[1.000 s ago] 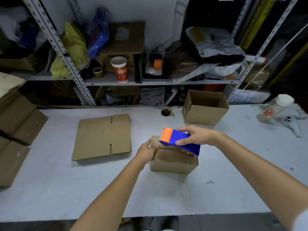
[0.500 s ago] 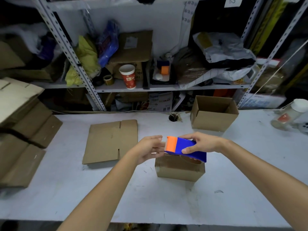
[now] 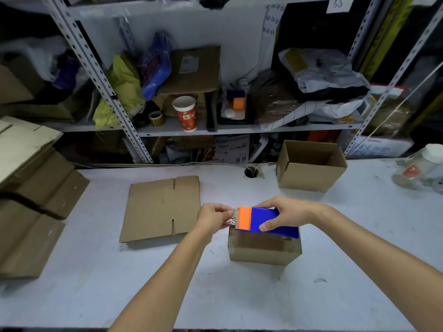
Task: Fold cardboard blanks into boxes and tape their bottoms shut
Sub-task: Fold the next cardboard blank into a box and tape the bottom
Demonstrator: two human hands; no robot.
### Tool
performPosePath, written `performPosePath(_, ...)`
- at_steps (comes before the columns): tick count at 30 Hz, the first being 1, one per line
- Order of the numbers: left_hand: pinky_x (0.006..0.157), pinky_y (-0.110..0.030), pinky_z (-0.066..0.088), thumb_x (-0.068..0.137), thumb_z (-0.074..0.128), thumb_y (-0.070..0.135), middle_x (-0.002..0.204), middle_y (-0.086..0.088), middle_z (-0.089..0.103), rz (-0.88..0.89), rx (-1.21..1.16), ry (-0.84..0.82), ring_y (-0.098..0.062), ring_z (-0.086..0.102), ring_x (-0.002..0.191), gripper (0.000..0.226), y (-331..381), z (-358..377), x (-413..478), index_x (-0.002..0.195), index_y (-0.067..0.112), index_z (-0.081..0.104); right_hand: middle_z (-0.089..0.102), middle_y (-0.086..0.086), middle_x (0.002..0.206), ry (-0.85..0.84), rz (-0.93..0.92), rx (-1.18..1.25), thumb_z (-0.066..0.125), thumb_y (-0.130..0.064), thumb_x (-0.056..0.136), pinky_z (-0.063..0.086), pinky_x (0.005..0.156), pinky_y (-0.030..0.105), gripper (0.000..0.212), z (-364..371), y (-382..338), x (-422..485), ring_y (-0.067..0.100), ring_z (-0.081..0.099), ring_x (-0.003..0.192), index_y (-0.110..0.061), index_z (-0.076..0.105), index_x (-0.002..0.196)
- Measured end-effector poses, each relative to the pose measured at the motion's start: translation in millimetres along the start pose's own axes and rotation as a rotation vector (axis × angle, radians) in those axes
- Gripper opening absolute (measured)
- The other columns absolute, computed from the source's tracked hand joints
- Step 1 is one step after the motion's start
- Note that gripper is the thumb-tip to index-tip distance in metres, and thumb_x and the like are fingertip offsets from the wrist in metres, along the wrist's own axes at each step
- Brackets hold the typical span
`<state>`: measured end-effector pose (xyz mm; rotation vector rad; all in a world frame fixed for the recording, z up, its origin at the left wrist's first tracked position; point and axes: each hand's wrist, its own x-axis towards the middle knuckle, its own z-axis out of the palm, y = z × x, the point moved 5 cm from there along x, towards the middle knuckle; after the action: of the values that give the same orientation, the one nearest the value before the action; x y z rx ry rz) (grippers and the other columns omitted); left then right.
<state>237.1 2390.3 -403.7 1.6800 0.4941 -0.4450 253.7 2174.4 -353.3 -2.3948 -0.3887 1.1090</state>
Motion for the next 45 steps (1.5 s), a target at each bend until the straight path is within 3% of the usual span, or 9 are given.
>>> performPosePath(11, 0.056, -0.017, 0.054, 0.092, 0.062, -0.003, 0.078, -0.010, 0.065, -0.141, -0.030, 0.058, -0.016, 0.056, 0.062, 0.007, -34.2, -38.3, 11.7, 0.094, -0.002, 0.069, 0.054, -0.006, 0.137, -0.045, 0.119, -0.205, 0.070, -0.054, 0.086, 0.052, 0.089, 0.033, 0.068, 0.4, -29.8, 23.8, 0.019, 0.054, 0.115, -0.032, 0.044, 0.144)
performPosePath(18, 0.083, -0.029, 0.051, 0.093, 0.070, 0.026, 0.108, -0.007, 0.065, -0.136, 0.128, -0.038, -0.017, 0.062, 0.092, 0.035, -59.6, -9.7, 24.1, 0.120, 0.006, 0.062, 0.052, -0.005, 0.138, -0.064, 0.207, -0.251, 0.073, -0.056, 0.082, 0.053, 0.089, 0.033, 0.075, 4.5, -35.9, 36.6, 0.020, 0.052, 0.112, -0.029, 0.042, 0.145)
performPosePath(22, 0.080, -0.029, 0.048, 0.101, 0.056, 0.031, 0.121, -0.006, 0.057, -0.127, 0.188, -0.118, -0.020, 0.055, 0.104, 0.030, -60.6, 7.9, 22.6, 0.127, 0.017, 0.058, 0.052, -0.005, 0.138, -0.052, 0.220, -0.239, 0.073, -0.054, 0.083, 0.052, 0.086, 0.031, 0.073, 5.9, -36.3, 34.6, 0.018, 0.051, 0.109, -0.029, 0.042, 0.144)
performPosePath(24, 0.087, -0.031, 0.050, 0.100, 0.056, 0.037, 0.143, -0.008, 0.047, -0.129, 0.271, -0.132, -0.024, 0.049, 0.126, 0.056, -61.9, 5.6, 24.5, 0.151, 0.020, 0.039, 0.051, -0.005, 0.138, -0.051, 0.220, -0.237, 0.073, -0.054, 0.083, 0.053, 0.088, 0.032, 0.073, 6.7, -37.1, 33.0, 0.018, 0.050, 0.109, -0.029, 0.042, 0.144)
performPosePath(26, 0.104, -0.036, 0.046, 0.096, 0.062, 0.042, 0.157, -0.004, 0.035, -0.078, 0.343, -0.091, -0.024, 0.038, 0.141, 0.072, -61.2, -0.9, 24.8, 0.156, 0.025, 0.028, 0.051, -0.005, 0.139, -0.054, 0.218, -0.237, 0.073, -0.054, 0.082, 0.053, 0.090, 0.034, 0.073, 7.1, -38.5, 32.4, 0.018, 0.050, 0.110, -0.029, 0.042, 0.144)
performPosePath(29, 0.102, -0.035, 0.048, 0.093, 0.067, 0.040, 0.139, 0.001, 0.057, 0.023, 0.314, -0.022, -0.019, 0.052, 0.129, 0.043, -58.3, -7.4, 22.6, 0.133, 0.025, 0.060, 0.052, -0.005, 0.138, -0.052, 0.222, -0.229, 0.073, -0.055, 0.082, 0.053, 0.090, 0.034, 0.074, 6.2, -39.9, 31.3, 0.019, 0.051, 0.111, -0.029, 0.042, 0.143)
performPosePath(32, 0.094, -0.038, 0.053, 0.100, 0.056, 0.035, 0.119, 0.002, 0.068, -0.054, 0.149, -0.181, -0.015, 0.067, 0.105, 0.021, -53.0, 0.0, 10.9, 0.116, 0.025, 0.066, 0.052, -0.005, 0.138, -0.048, 0.221, -0.226, 0.073, -0.056, 0.082, 0.053, 0.088, 0.033, 0.074, 5.8, -40.1, 30.3, 0.019, 0.052, 0.110, -0.029, 0.042, 0.143)
performPosePath(41, 0.087, -0.036, 0.056, 0.098, 0.061, 0.036, 0.126, -0.002, 0.064, -0.072, 0.187, -0.230, -0.019, 0.067, 0.108, 0.040, -43.2, 4.5, 9.0, 0.134, 0.019, 0.056, 0.051, -0.005, 0.139, -0.041, 0.217, -0.213, 0.072, -0.054, 0.083, 0.050, 0.082, 0.029, 0.073, 4.8, -39.9, 29.4, 0.018, 0.051, 0.110, -0.028, 0.042, 0.144)
performPosePath(45, 0.077, -0.035, 0.059, 0.094, 0.066, 0.038, 0.111, 0.000, 0.071, -0.009, 0.231, -0.162, -0.016, 0.074, 0.087, 0.039, -45.0, 2.8, 15.0, 0.127, 0.017, 0.063, 0.053, -0.003, 0.136, -0.078, 0.241, -0.257, 0.072, -0.055, 0.084, 0.053, 0.085, 0.031, 0.070, 1.7, -42.2, 27.0, 0.021, 0.054, 0.113, -0.026, 0.043, 0.142)
